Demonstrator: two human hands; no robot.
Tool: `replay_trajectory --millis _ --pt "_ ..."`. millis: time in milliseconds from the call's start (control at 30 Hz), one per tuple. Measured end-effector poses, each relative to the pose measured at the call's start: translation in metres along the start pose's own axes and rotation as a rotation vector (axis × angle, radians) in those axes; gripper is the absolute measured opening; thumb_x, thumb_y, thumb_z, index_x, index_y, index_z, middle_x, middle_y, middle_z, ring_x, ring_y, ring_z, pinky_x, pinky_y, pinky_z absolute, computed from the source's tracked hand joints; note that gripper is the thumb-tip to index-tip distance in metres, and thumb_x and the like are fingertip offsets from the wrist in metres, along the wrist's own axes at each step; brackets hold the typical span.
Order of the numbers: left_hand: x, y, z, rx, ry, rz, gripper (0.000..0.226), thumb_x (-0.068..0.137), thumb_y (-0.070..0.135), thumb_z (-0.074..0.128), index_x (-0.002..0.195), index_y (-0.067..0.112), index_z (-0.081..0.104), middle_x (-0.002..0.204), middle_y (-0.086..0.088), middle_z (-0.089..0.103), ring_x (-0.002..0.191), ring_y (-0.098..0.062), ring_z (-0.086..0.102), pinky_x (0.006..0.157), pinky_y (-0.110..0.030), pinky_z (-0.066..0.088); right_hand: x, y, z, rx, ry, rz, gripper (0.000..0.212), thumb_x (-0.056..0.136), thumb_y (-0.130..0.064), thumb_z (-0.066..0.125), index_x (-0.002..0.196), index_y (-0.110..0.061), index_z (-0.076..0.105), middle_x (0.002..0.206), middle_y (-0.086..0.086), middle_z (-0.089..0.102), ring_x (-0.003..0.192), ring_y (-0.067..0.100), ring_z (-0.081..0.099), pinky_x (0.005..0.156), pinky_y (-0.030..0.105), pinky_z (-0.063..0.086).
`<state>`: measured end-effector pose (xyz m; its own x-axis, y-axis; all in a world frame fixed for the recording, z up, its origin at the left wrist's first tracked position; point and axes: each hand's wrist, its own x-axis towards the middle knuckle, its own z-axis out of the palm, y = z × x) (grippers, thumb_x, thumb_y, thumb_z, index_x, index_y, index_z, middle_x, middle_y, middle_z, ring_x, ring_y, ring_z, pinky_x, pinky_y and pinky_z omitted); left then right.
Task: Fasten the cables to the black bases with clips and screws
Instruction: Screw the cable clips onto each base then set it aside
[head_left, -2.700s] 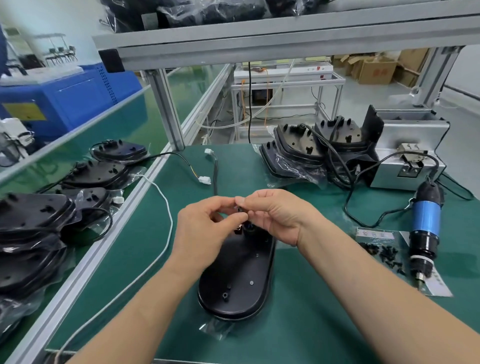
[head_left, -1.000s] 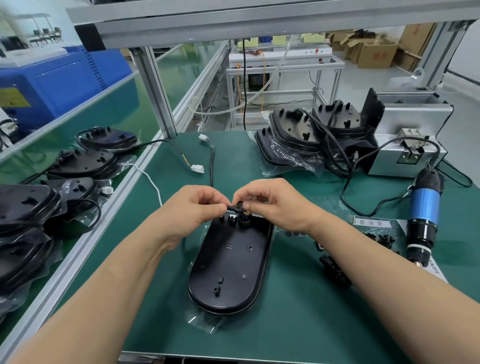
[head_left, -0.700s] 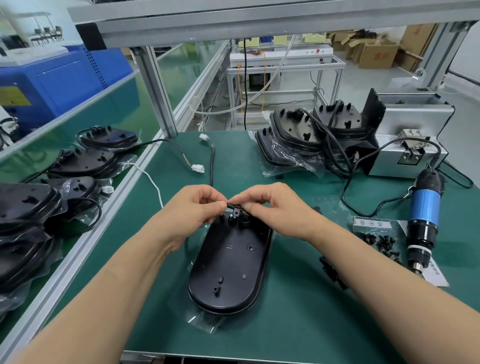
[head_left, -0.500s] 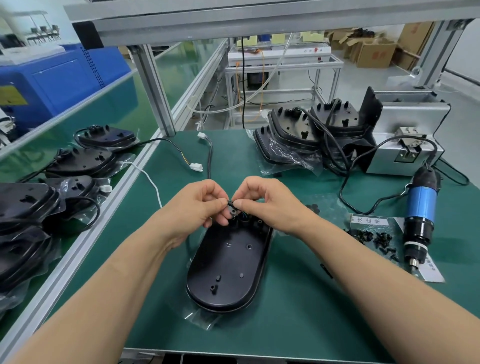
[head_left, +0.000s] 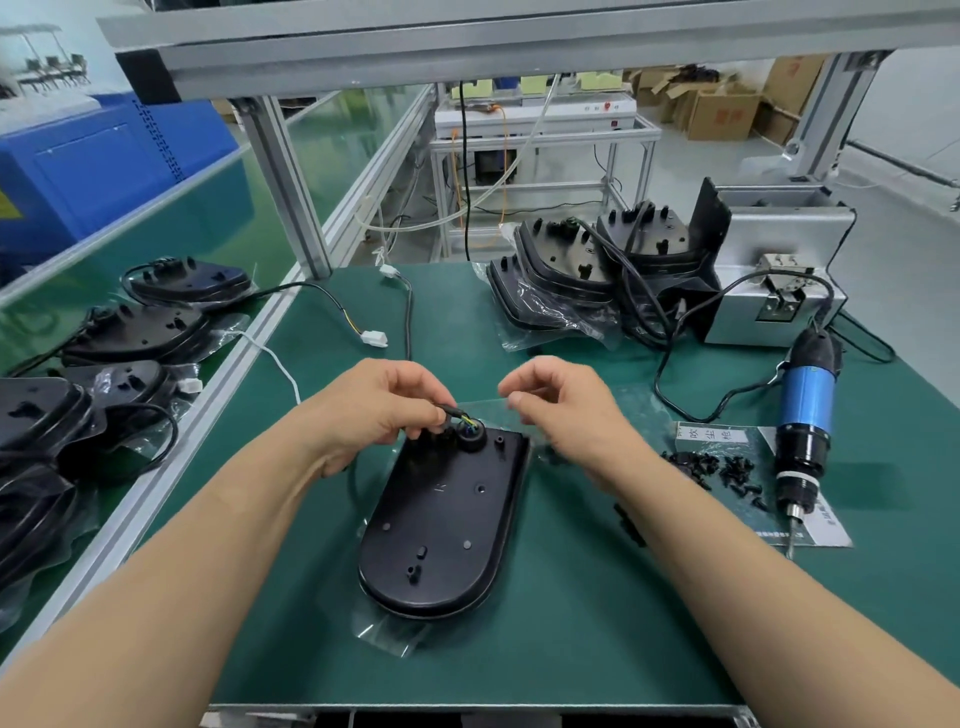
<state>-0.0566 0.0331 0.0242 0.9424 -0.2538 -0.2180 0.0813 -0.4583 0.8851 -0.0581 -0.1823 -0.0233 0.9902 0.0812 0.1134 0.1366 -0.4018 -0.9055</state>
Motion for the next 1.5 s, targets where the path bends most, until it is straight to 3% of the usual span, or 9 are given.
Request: replay_trajectory --millis 167,333,567,867,1067,1200,1300,1367,1500 --pt "-0.002 -0.002 0.001 0.015 -0.027 0.069 0.015 0.081 -0.007 0.065 0.084 0.008 0.068 0.075 -0.011 0.069 0.057 -0.014 0.052 0.043 -0.016 0.031 -0.001 0.006 -0.079 -0.534 -0.114 0.095 0.015 0.084 -0.018 0.072 0.077 -0.031 0.068 0.080 -0.016 0.067 0.082 0.009 0.062 0.075 0.023 0.046" --pt "-0.003 -0.001 0.009 0.087 0.031 0.167 0.017 0.062 0.010 0.065 0.079 0.012 0.068 0.082 -0.027 0.066 0.069 -0.019 0.053 0.070 -0.031 0.040 -0.024 0.013 -0.104 -0.741 -0.370 0.075 0.007 0.082 -0.022 0.078 0.085 -0.028 0.075 0.078 -0.018 0.069 0.077 -0.006 0.061 0.067 0.012 0.046" --pt "0.001 -0.010 0.014 -0.227 0.095 -0.088 0.022 0.082 -0.014 0.052 0.082 0.006 0.062 0.065 -0.013 0.062 0.039 -0.006 0.037 0.034 -0.011 0.022 -0.034 0.023 -0.107 -0.737 -0.307 -0.026 0.018 0.086 -0.010 0.070 0.090 -0.027 0.076 0.085 -0.017 0.066 0.075 -0.009 0.055 0.066 0.002 0.037" --pt "-0.017 -0.019 0.043 -0.496 0.313 -0.114 0.018 0.081 -0.016 0.054 0.080 0.000 0.063 0.059 -0.014 0.065 0.040 -0.009 0.052 0.030 -0.013 0.025 -0.034 0.031 -0.115 -0.881 -0.301 0.022 0.015 0.087 -0.016 0.069 0.095 -0.028 0.074 0.087 -0.013 0.066 0.086 0.010 0.060 0.077 0.025 0.048" --pt "-0.020 -0.009 0.034 -0.423 0.224 -0.102 0.015 0.081 -0.013 0.060 0.081 0.001 0.066 0.066 -0.017 0.070 0.045 -0.011 0.060 0.032 -0.013 0.027 -0.029 0.028 -0.113 -0.903 -0.244 -0.028 0.013 0.094 -0.018 0.061 0.101 -0.021 0.072 0.090 -0.008 0.067 0.096 0.017 0.062 0.085 0.031 0.049" --pt "-0.016 -0.003 0.024 -0.379 0.130 -0.144 0.015 0.082 -0.013 0.059 0.084 -0.001 0.066 0.069 -0.017 0.071 0.048 -0.013 0.064 0.032 -0.013 0.028 -0.028 0.017 -0.106 -0.696 -0.135 -0.115 0.020 0.101 -0.023 0.054 0.094 -0.019 0.073 0.068 -0.016 0.059 0.070 0.000 0.059 0.068 0.013 0.040" --pt "-0.014 0.000 0.018 -0.329 0.082 -0.158 0.015 0.083 -0.013 0.059 0.087 0.000 0.066 0.072 -0.016 0.072 0.051 -0.013 0.065 0.034 -0.013 0.029 -0.030 0.006 -0.088 -0.367 -0.144 -0.083 0.022 0.100 -0.021 0.055 0.085 -0.022 0.070 0.061 -0.007 0.058 0.054 0.003 0.049 0.060 0.021 0.039" --pt "-0.014 0.001 0.016 -0.307 0.058 -0.159 0.016 0.083 -0.012 0.059 0.089 0.001 0.066 0.073 -0.015 0.072 0.053 -0.012 0.065 0.035 -0.013 0.031 -0.032 -0.001 -0.071 -0.145 -0.190 -0.058 0.021 0.102 -0.017 0.052 0.091 -0.020 0.070 0.063 0.000 0.056 0.056 0.009 0.048 0.059 0.025 0.041" --pt "-0.014 -0.001 0.014 -0.327 0.036 -0.163 0.016 0.084 -0.012 0.059 0.090 0.001 0.066 0.074 -0.014 0.073 0.053 -0.012 0.065 0.036 -0.013 0.032 -0.034 -0.016 -0.034 0.200 -0.237 -0.050 0.028 0.105 -0.006 0.044 0.102 -0.014 0.070 0.067 0.000 0.054 0.056 0.006 0.047 0.056 0.015 0.040"
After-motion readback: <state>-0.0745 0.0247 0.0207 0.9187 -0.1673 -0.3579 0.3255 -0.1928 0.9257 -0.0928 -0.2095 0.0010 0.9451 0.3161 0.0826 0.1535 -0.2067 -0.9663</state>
